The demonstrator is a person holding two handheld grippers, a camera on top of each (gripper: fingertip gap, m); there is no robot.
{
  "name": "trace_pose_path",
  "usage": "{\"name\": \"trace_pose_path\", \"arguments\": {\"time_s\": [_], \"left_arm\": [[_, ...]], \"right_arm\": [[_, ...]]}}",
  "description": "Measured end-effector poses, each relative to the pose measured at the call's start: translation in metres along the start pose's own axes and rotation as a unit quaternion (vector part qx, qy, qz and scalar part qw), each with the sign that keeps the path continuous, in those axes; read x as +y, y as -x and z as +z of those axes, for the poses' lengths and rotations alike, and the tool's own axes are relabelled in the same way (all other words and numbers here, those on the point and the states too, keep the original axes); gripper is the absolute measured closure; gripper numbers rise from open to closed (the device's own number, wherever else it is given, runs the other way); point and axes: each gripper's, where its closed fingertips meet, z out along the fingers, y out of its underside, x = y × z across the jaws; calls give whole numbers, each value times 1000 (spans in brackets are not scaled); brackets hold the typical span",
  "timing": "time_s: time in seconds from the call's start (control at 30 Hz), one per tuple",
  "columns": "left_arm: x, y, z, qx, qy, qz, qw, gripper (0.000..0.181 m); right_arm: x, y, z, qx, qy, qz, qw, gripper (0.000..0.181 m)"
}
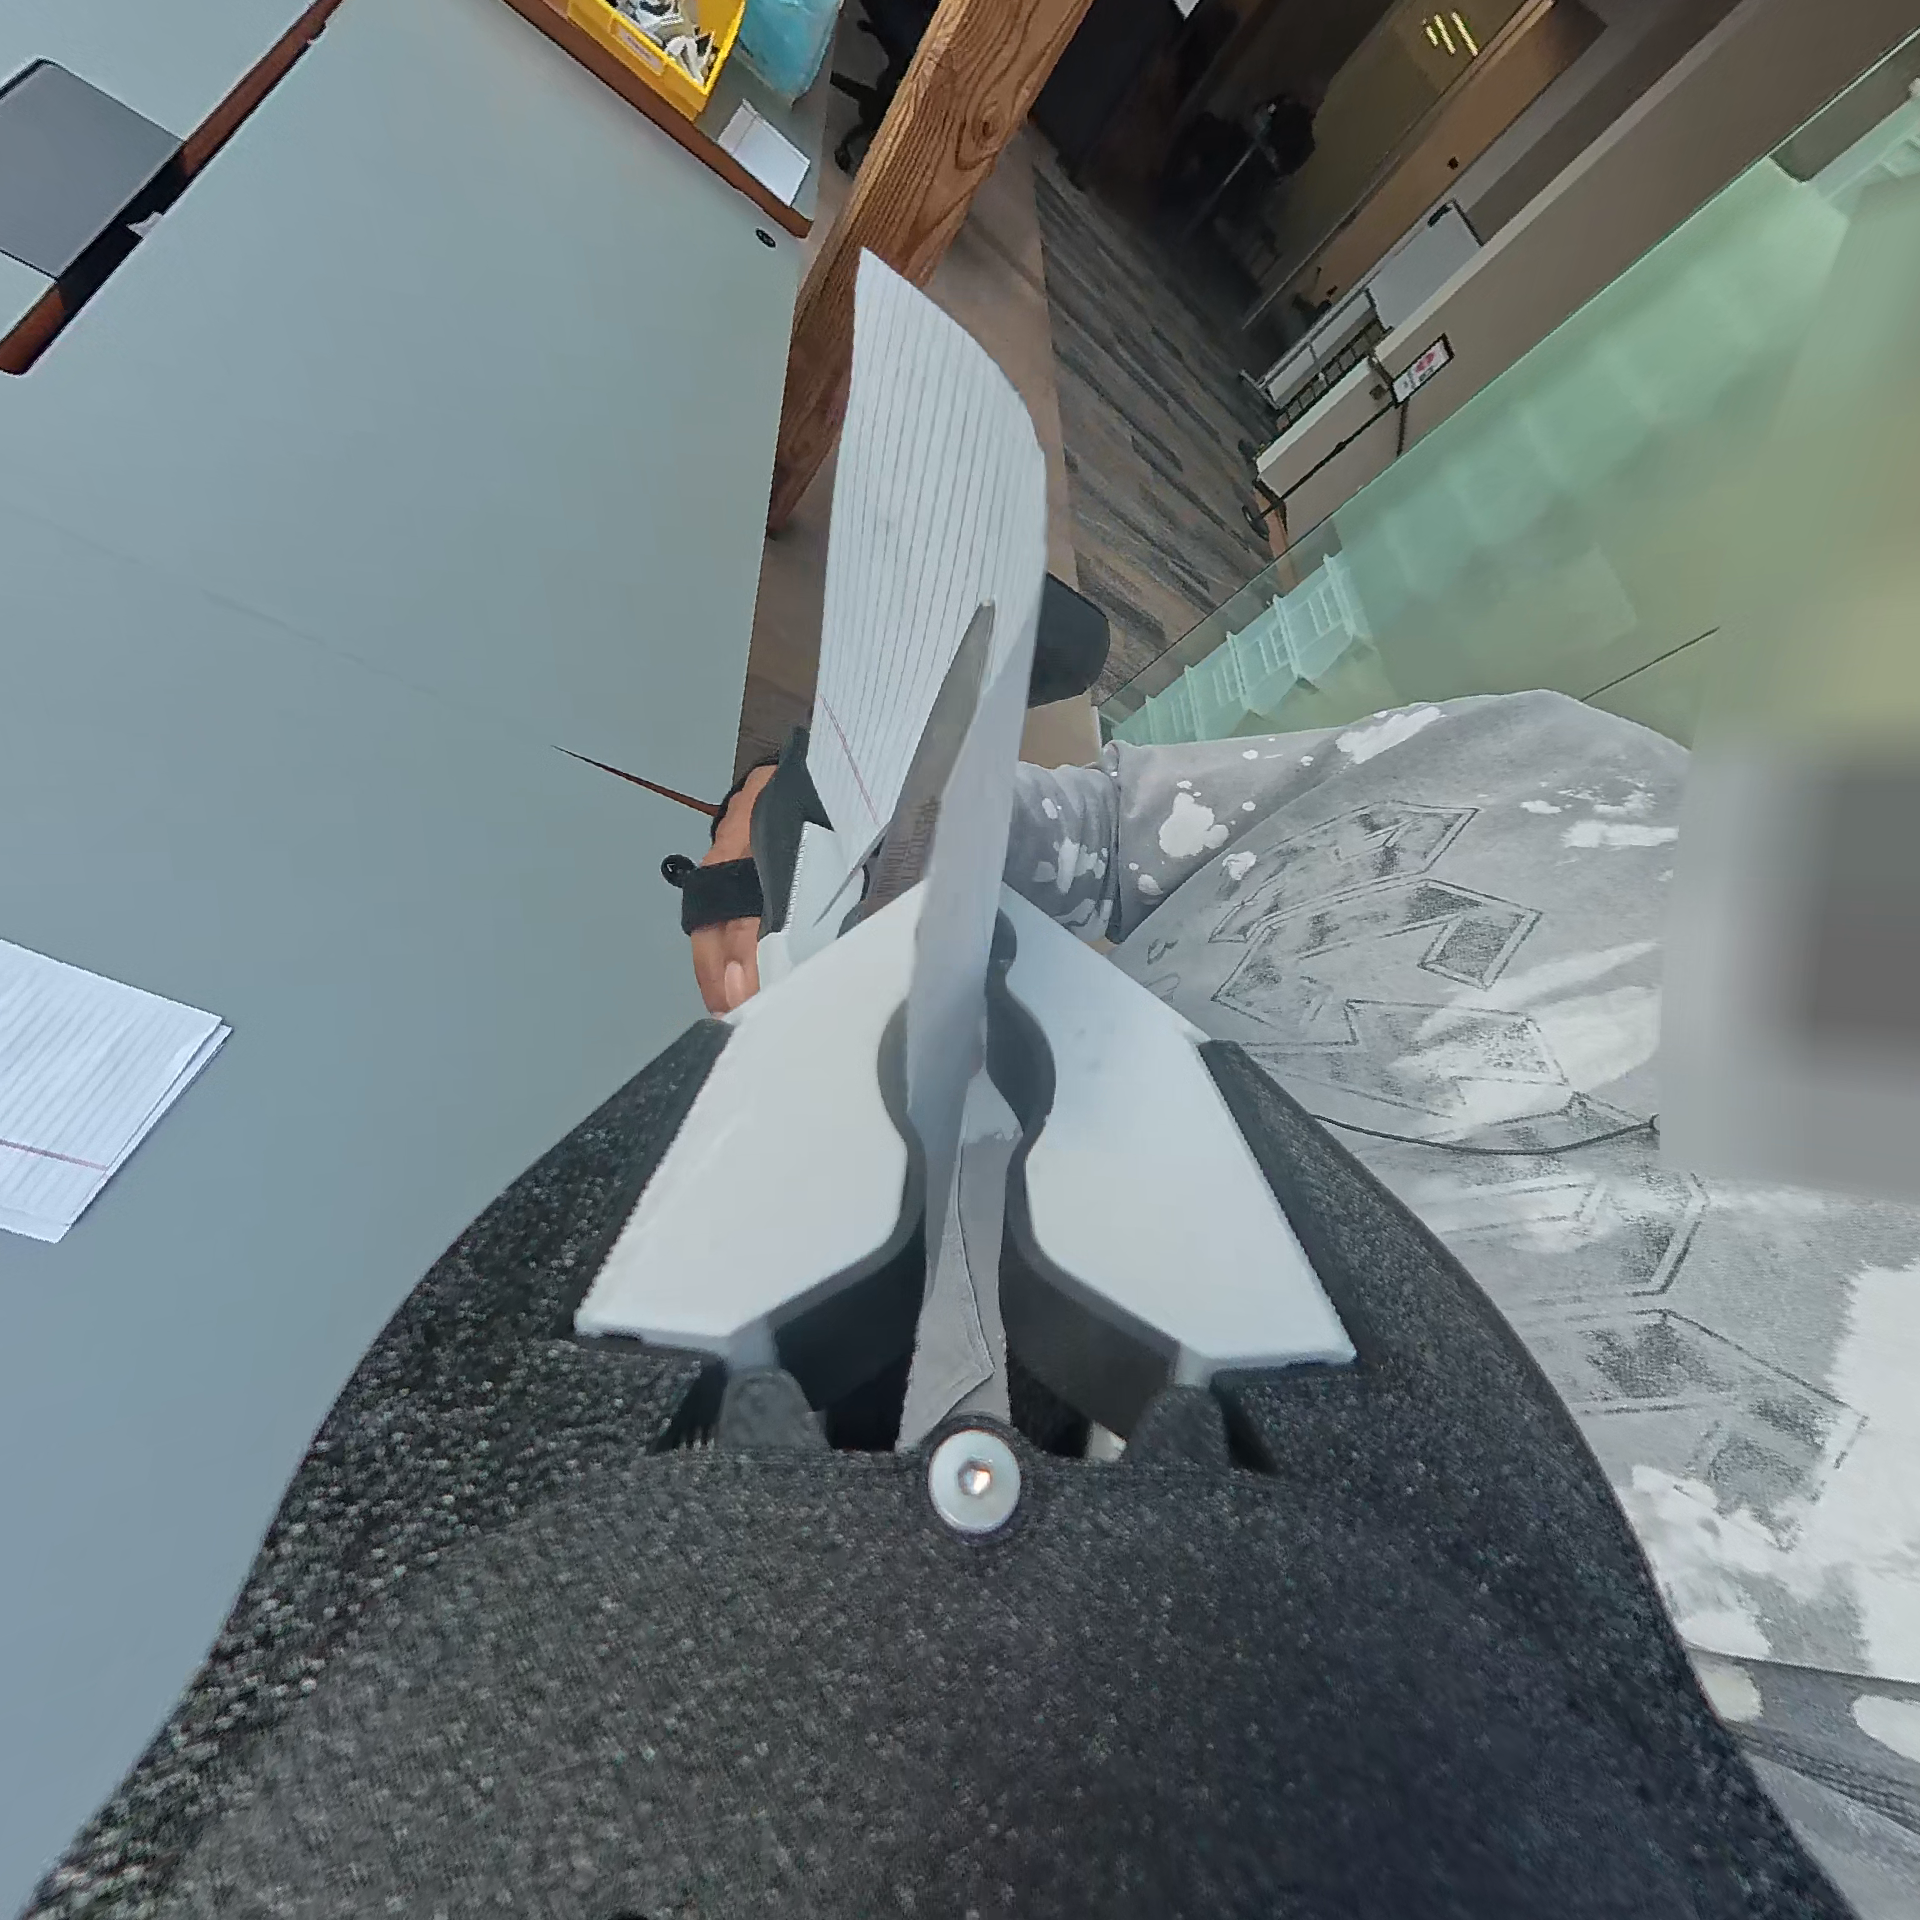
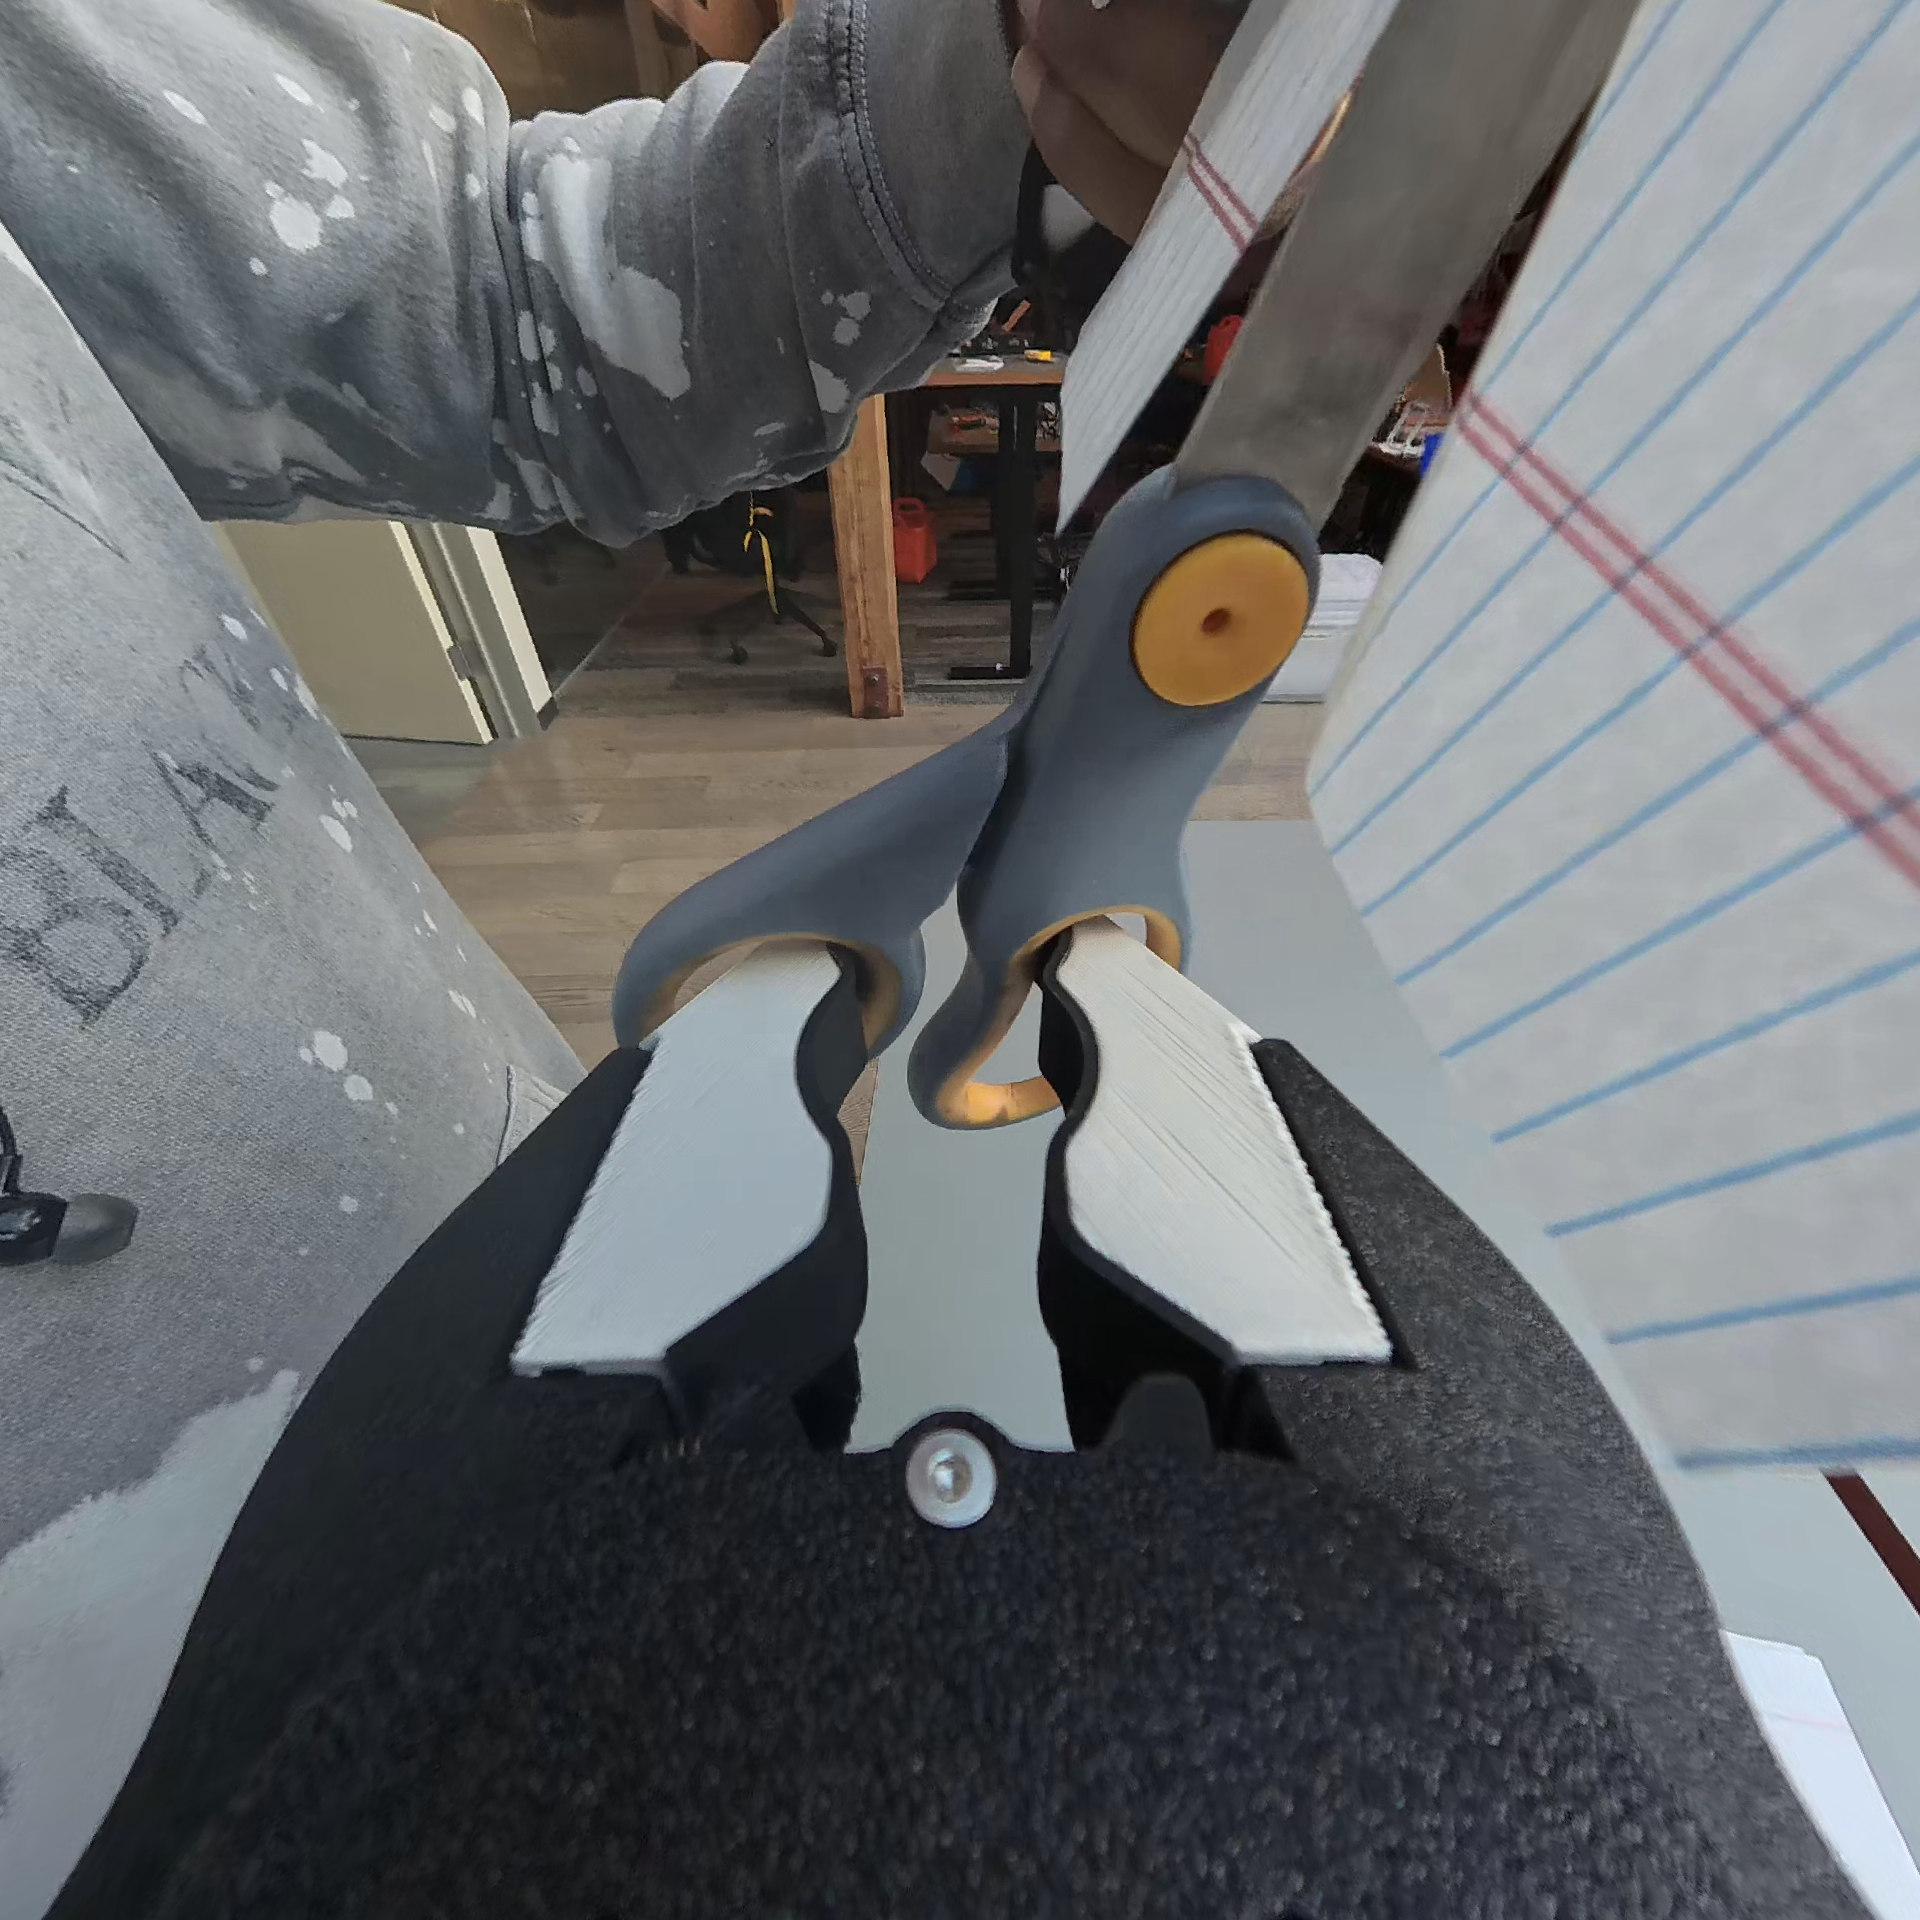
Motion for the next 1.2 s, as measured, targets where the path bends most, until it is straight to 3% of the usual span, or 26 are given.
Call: {"name": "trace_pose_path", "arguments": {"time_s": [0.33, 1.03, 1.2], "left_arm": [[-2, -1, 0, 5, -9, 3, 1000, 181], [4, -5, -3, 5, 2, 11, 1000, 181], [9, -4, -2, -2, 16, 9, 1000, 181]], "right_arm": [[-4, -1, 1, 9, -21, 6, 1000, 159], [-25, 6, -1, -15, -92, 22, 995, 146], [-25, 7, -1, -18, -80, 11, 997, 145]]}}
